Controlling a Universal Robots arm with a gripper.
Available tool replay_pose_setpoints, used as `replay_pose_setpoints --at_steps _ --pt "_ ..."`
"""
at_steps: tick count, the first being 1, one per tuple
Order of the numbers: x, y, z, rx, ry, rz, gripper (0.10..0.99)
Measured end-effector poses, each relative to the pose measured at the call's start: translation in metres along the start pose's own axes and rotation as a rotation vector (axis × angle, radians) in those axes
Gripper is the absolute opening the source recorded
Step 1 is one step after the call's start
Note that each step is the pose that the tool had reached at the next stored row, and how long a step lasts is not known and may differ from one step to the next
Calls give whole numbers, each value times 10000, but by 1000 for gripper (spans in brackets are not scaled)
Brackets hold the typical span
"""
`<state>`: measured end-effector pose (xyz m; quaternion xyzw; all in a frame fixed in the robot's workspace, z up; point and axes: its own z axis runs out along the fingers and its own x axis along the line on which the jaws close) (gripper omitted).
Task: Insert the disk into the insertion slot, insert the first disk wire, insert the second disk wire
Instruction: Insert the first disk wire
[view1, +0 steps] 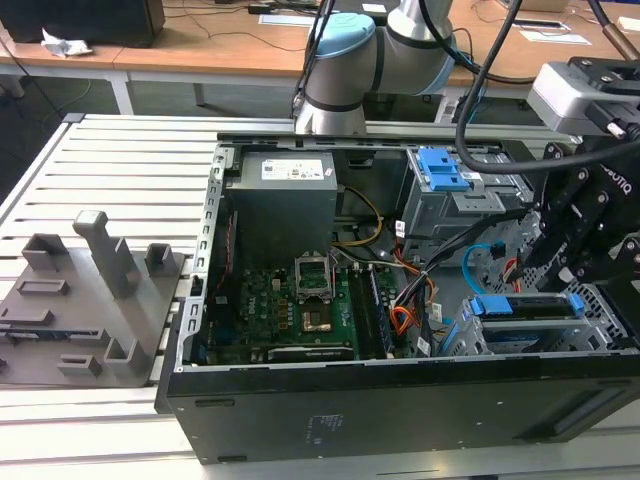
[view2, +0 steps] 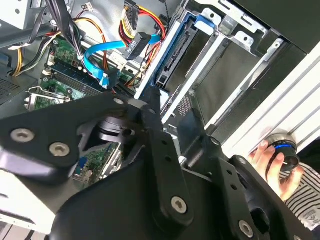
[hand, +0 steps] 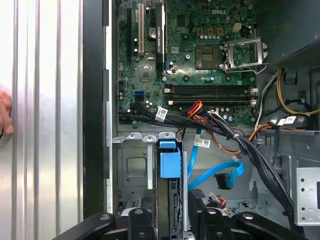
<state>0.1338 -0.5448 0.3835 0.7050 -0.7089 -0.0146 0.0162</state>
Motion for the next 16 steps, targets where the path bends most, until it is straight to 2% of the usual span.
replay_pose_setpoints --at_steps 1,6,7,10,11,14,16 --pt "0 0 -1 0 -1 0 482" --pt "-19 -12 -5 0 3 -1 482" --pt "-75 -34 -5 0 3 0 482" --pt "-175 -58 -6 0 5 0 482" --pt "-247 -66 -6 0 8 1 482" --pt "-312 -75 -6 0 12 1 482" --pt "-328 -102 12 -8 12 1 482"
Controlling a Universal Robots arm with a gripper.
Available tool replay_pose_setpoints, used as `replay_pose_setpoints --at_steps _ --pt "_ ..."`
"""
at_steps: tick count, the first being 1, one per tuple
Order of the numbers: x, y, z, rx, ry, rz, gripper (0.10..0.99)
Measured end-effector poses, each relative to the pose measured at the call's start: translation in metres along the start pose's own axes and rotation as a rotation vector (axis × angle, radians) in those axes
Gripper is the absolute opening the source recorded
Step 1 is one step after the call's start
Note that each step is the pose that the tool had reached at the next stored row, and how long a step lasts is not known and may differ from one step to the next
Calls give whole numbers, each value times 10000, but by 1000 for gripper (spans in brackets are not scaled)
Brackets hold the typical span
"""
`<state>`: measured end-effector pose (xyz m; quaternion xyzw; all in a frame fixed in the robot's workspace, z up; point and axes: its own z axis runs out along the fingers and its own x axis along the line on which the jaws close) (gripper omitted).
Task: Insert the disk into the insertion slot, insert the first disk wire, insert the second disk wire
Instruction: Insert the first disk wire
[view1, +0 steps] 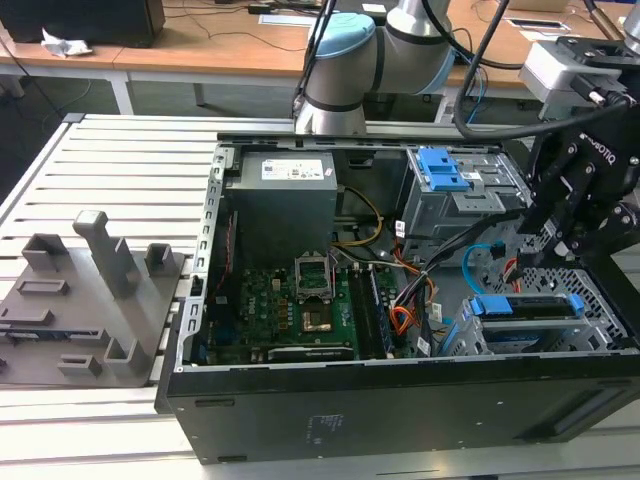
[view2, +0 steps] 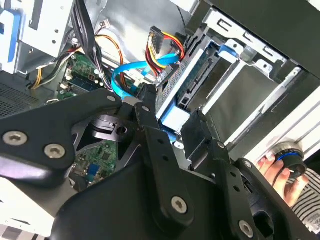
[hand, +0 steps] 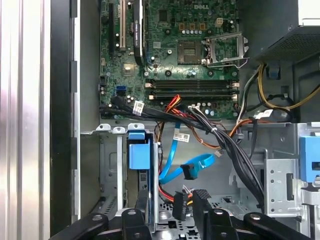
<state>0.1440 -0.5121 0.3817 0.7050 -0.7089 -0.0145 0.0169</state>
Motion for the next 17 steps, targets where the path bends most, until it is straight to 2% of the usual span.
replay_pose_setpoints --at_steps 8,10,11,14,17 --pt "-19 -34 151 -8 2 1 482" --pt "-50 -66 183 -7 8 20 482" --pt "-57 -96 196 -7 62 71 482" --pt "-60 -117 270 -7 87 130 482" --pt "-60 -118 286 -7 119 130 482"
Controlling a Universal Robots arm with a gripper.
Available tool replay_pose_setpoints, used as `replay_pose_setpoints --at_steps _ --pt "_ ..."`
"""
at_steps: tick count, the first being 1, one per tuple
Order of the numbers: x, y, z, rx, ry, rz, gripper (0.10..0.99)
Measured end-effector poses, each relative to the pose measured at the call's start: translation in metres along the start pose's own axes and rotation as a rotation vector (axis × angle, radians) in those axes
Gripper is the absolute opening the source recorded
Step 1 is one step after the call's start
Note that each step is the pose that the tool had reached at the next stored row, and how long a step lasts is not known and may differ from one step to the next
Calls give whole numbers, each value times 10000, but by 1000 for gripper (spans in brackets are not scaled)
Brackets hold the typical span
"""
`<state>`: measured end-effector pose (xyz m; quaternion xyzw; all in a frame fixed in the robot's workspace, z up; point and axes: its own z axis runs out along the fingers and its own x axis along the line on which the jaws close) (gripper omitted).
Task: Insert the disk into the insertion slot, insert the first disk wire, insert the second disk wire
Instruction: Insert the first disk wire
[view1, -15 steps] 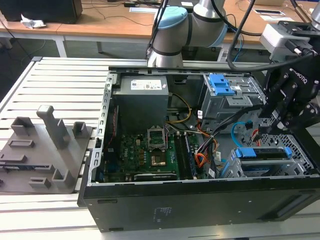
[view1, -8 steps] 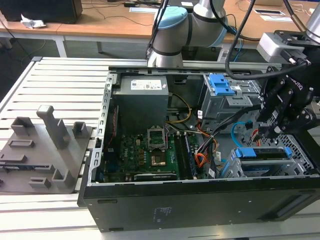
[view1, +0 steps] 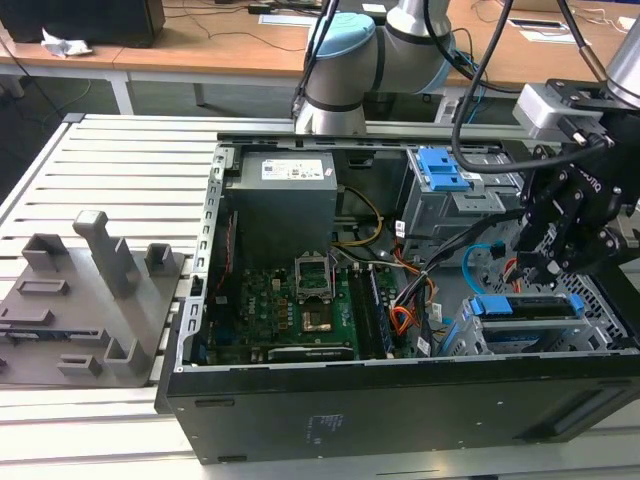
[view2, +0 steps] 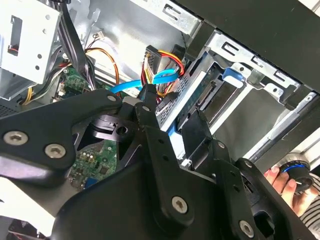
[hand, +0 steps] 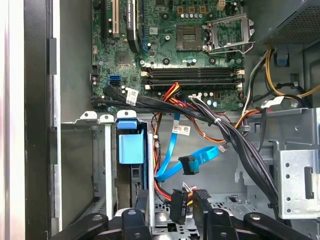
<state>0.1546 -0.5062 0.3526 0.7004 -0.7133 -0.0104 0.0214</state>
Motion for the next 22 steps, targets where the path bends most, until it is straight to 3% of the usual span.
replay_pose_setpoints --at_steps 4,6,7,8,14,15,18,22 --pt "0 0 1 0 0 0 467" --pt "0 0 1 0 0 0 337" --pt "0 0 1 0 1 0 220" --pt "0 0 1 0 1 0 184" --pt "0 0 1 0 4 0 200" --pt "5 0 3 1 53 2 263" --pt "38 -1 1 4 232 10 263" --pt "76 -2 3 5 279 12 263"
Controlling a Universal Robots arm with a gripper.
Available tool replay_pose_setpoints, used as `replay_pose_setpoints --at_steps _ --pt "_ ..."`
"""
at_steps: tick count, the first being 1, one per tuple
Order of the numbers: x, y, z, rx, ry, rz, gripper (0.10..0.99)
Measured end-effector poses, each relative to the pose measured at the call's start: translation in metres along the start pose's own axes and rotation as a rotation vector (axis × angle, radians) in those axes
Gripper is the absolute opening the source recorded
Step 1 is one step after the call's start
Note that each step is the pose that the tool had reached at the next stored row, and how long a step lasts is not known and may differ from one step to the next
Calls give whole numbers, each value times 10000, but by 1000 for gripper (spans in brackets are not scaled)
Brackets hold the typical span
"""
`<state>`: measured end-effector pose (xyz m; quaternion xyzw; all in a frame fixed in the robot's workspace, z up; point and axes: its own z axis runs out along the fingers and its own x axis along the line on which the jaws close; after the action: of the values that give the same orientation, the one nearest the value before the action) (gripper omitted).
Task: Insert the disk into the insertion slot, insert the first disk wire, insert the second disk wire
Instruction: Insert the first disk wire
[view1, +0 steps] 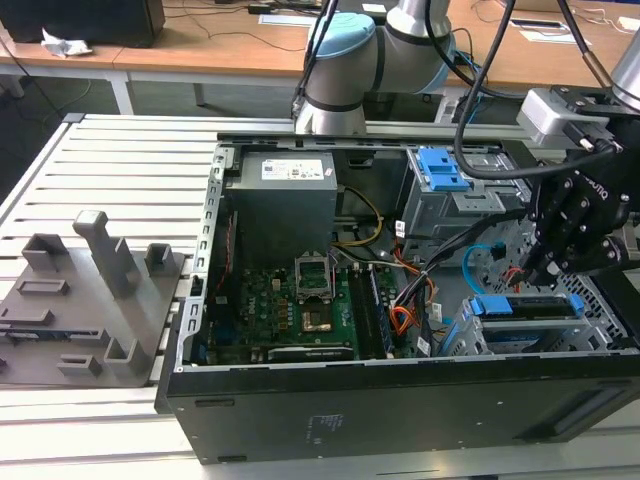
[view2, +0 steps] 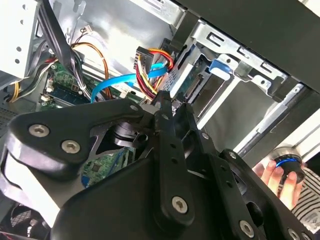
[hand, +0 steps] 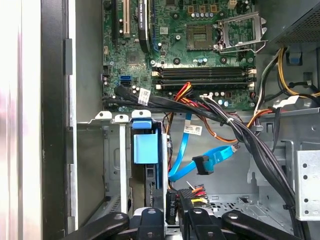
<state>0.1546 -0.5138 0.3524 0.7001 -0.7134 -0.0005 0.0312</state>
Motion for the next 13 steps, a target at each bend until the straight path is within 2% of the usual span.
replay_pose_setpoints --at_steps 1,2,6,8,9,11,13 --pt "2 0 0 0 0 0 263" --pt "5 0 0 0 1 0 184" --pt "16 -2 0 0 0 0 180" --pt "15 -38 0 -12 -1 -1 180" --pt "32 -38 1 -12 2 1 180" --pt "125 -40 8 -12 0 0 180" --pt "169 -41 16 -12 0 0 180"
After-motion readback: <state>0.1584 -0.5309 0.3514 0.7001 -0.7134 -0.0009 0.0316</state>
